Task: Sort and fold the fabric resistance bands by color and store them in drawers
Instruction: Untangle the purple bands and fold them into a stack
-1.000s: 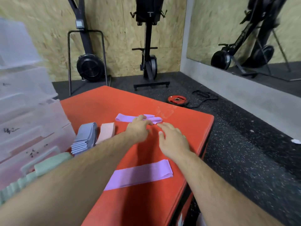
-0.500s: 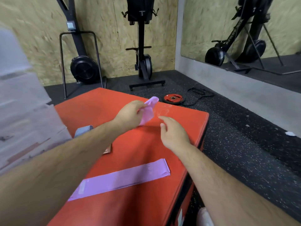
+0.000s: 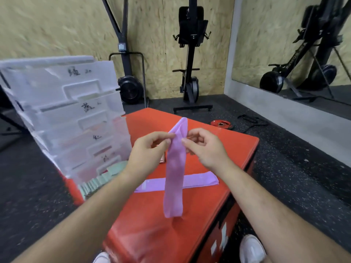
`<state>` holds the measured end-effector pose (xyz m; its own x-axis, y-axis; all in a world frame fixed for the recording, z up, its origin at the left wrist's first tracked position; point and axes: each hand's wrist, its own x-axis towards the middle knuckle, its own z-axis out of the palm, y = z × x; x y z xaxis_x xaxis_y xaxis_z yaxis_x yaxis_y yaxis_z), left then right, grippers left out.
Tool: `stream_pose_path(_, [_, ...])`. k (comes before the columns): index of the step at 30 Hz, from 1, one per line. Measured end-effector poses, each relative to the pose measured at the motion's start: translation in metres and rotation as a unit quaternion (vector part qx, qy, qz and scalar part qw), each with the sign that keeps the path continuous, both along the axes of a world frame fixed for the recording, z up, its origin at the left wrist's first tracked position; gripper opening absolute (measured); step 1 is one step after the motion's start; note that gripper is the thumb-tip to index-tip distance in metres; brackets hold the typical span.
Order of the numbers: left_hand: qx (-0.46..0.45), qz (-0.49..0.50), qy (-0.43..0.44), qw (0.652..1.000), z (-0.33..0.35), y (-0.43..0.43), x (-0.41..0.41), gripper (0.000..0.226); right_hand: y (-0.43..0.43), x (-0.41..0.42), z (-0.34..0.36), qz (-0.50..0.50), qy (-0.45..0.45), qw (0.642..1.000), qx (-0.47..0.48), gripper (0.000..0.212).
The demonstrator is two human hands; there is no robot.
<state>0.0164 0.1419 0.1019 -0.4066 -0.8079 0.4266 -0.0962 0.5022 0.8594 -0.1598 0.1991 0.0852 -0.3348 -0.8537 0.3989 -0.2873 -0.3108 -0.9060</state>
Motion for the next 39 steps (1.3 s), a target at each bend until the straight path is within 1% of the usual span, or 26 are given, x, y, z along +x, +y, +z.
stream_pose_path(3, [0.055,0.014,0.032,0.998,-0.016,0.004,0.012,0.017,0.005,0.011,-0.003,0.015,0.017,0.999,0.034,0.014])
stream_pose_path(5, [0.067,0.019,0.047,0.996,-0.018,0.003,0.017,0.013,0.006,0.014,-0.002,0.023,0.014,0.998,0.05,0.014])
stream_pose_path(8, [0.075,0.024,0.076,0.994,-0.015,-0.002,0.022,0.01,0.006,0.015,0.004,0.021,-0.003,0.999,0.036,0.011])
stream_pose_path(11, [0.073,0.017,0.086,0.993,-0.014,-0.006,0.025,0.01,0.005,0.017,0.007,0.028,-0.038,0.998,0.039,0.006])
stream_pose_path(16, [0.059,0.016,0.077,0.995,-0.016,-0.006,0.022,0.017,0.002,0.024,0.007,0.073,-0.11,0.987,0.092,0.015])
stream_pose_path(20, [0.053,0.025,0.09,0.994,-0.014,-0.006,0.02,0.017,0.004,0.028,0.009,0.096,-0.182,0.971,0.118,0.025])
stream_pose_path(22, [0.051,0.033,0.081,0.995,-0.015,-0.007,0.02,0.017,0.006,0.029,0.012,0.12,-0.212,0.958,0.15,0.038])
stream_pose_path(24, [0.051,0.042,0.073,0.995,-0.015,-0.007,0.019,0.017,0.005,0.026,0.012,0.151,-0.175,0.958,0.168,0.059])
stream_pose_path(25, [0.052,0.047,0.07,0.995,-0.016,-0.007,0.019,0.016,0.005,0.026,0.011,0.16,-0.15,0.961,0.17,0.064])
stream_pose_path(26, [0.053,0.052,0.068,0.995,-0.016,-0.008,0.019,0.016,0.005,0.025,0.009,0.159,-0.132,0.964,0.166,0.064])
stream_pose_path(27, [0.052,0.056,0.067,0.995,-0.016,-0.008,0.019,0.016,0.005,0.024,0.008,0.147,-0.118,0.968,0.164,0.057])
stream_pose_path(30, [0.052,0.066,0.067,0.994,-0.017,-0.011,0.021,0.015,0.006,0.022,0.006,0.11,-0.082,0.978,0.156,0.013])
stream_pose_path(31, [0.05,0.073,0.064,0.994,-0.017,-0.013,0.022,0.015,0.006,0.021,0.007,0.105,-0.075,0.98,0.154,0.011])
stream_pose_path(35, [0.044,0.081,0.054,0.994,-0.016,-0.013,0.026,0.014,0.006,0.021,0.009,0.076,-0.05,0.984,0.154,0.017])
stream_pose_path(39, [0.036,0.072,0.045,0.996,-0.015,-0.008,0.027,0.016,0.005,0.021,0.009,0.061,-0.061,0.985,0.151,0.02])
